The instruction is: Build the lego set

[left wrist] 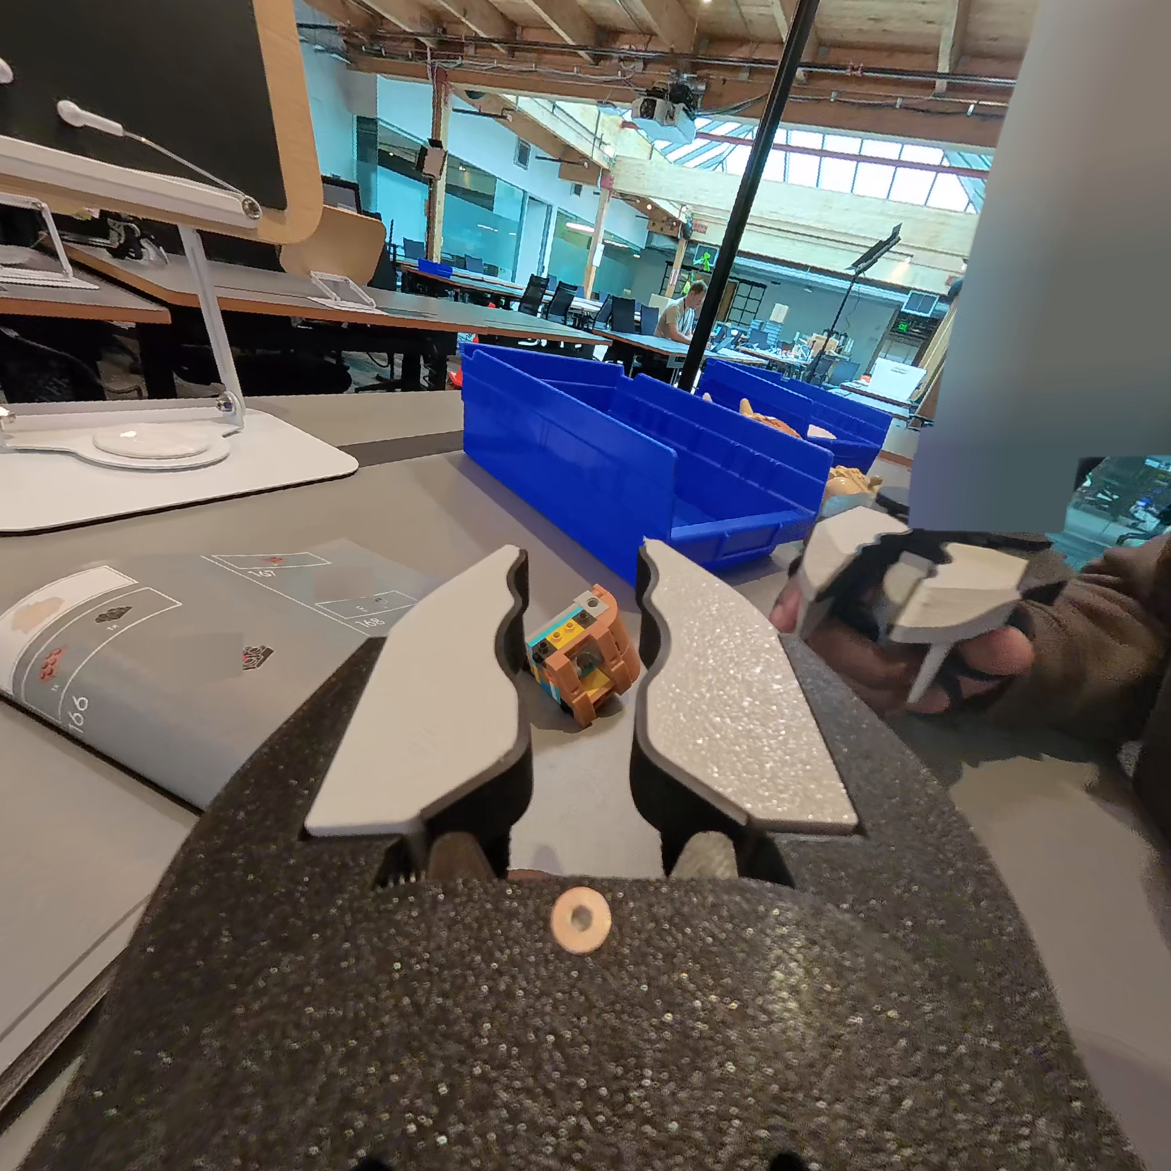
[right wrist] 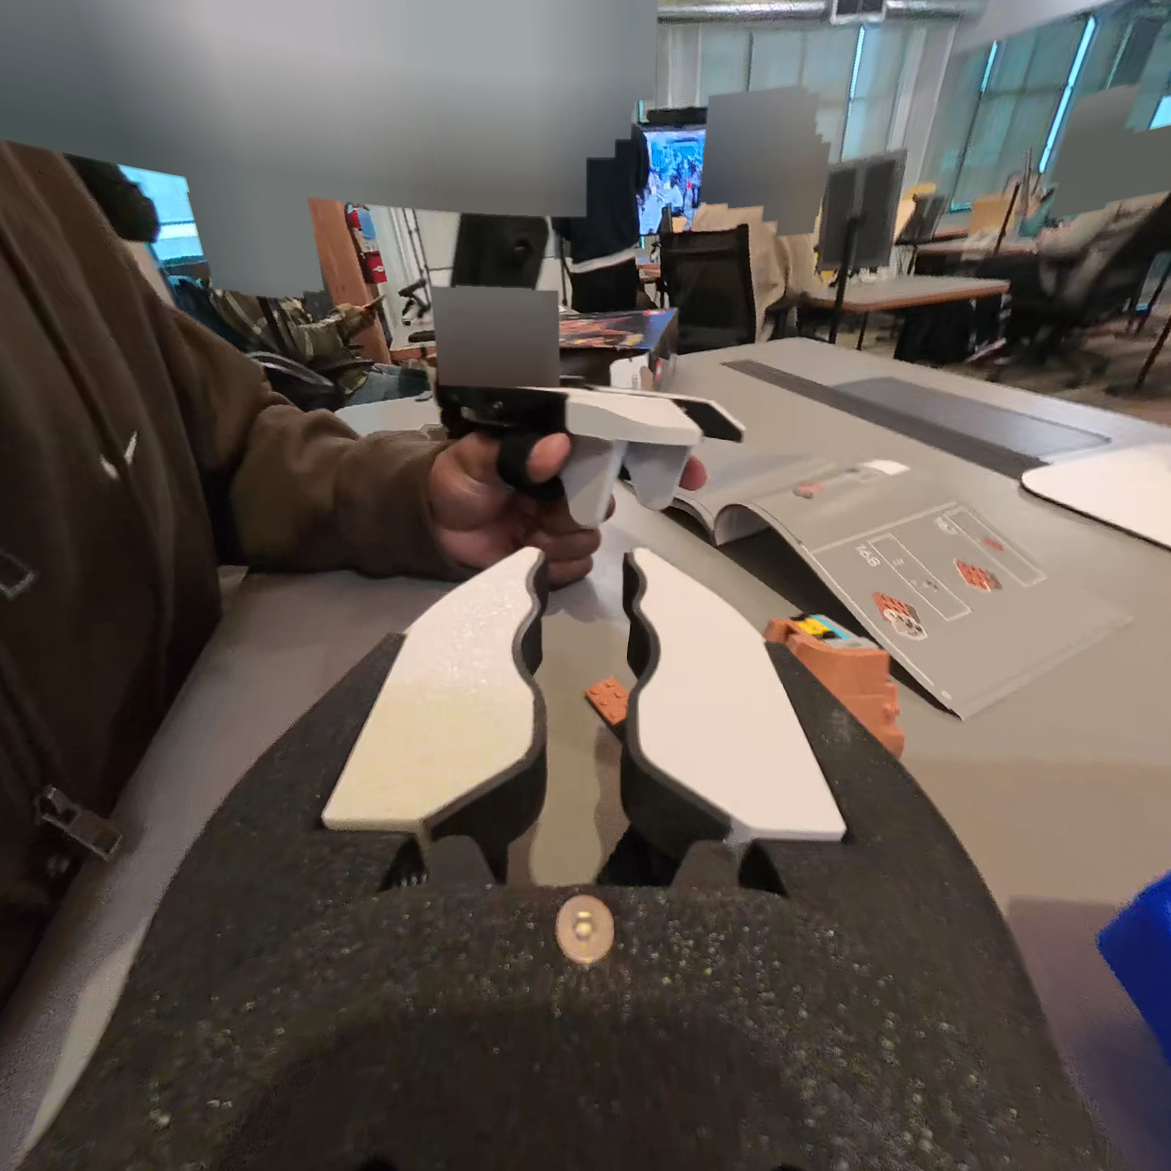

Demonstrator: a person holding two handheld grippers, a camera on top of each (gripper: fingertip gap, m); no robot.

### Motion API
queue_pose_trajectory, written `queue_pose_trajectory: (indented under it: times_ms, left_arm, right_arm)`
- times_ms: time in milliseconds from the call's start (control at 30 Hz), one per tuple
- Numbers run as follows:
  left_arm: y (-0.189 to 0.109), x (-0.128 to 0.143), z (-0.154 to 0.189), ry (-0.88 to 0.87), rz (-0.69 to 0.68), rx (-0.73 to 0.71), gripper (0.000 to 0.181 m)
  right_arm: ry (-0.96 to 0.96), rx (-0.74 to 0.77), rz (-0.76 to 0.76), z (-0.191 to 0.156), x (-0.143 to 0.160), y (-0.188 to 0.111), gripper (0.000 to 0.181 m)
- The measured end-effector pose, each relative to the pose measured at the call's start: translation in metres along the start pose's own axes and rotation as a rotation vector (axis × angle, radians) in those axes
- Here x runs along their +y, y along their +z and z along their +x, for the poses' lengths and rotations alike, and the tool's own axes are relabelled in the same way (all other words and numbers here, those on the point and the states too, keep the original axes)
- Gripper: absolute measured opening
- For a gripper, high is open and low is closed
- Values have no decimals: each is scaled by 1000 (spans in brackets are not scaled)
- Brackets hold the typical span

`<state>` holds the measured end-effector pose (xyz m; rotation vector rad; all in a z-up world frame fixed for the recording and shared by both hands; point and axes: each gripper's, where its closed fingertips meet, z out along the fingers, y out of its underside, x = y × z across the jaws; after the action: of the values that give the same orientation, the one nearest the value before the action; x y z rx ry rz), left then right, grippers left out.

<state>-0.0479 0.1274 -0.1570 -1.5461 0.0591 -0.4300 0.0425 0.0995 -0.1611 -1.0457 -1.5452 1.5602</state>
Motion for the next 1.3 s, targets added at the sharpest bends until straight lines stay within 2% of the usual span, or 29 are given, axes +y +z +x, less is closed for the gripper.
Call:
queue_pose_trajectory:
  times_ms: [267, 433, 600, 767, 900, 1000, 1100, 1167, 1233, 1300]
  left_arm:
    - [2, 2, 8, 130, -22, 0, 31]
    - [2, 3, 9, 162, -24, -15, 30]
    - [2, 5, 11, 172, -34, -11, 29]
    - [3, 6, 13, 172, -42, -4, 29]
    - [3, 6, 13, 164, -42, 0, 28]
    - [3, 6, 12, 155, -41, 0, 28]
    - [3, 5, 11, 146, -38, -2, 28]
    - [2, 5, 11, 145, -38, -2, 28]
    - [2, 5, 11, 147, -38, -1, 28]
    - [2, 5, 12, 151, -39, 0, 28]
  right_arm:
    - [-72, -50, 6, -17, -4, 2, 21]
    - [-83, 28, 60, -8, -28, -13, 21]
    - [-49, 150, 83, 14, -51, -55, 20]
    - [-136, 309, -33, 44, -75, -113, 20]
    - [-249, 444, -257, 86, -87, -153, 19]
    - [-328, 481, -560, 134, -74, -176, 19]
    - [-422, 361, -954, 179, -38, -195, 23]
    - [-480, 197, -1191, 204, -10, -208, 29]
    - [-499, 29, -1299, 222, 13, -211, 39]
    - [-462, -64, -1380, 240, 32, -214, 40]
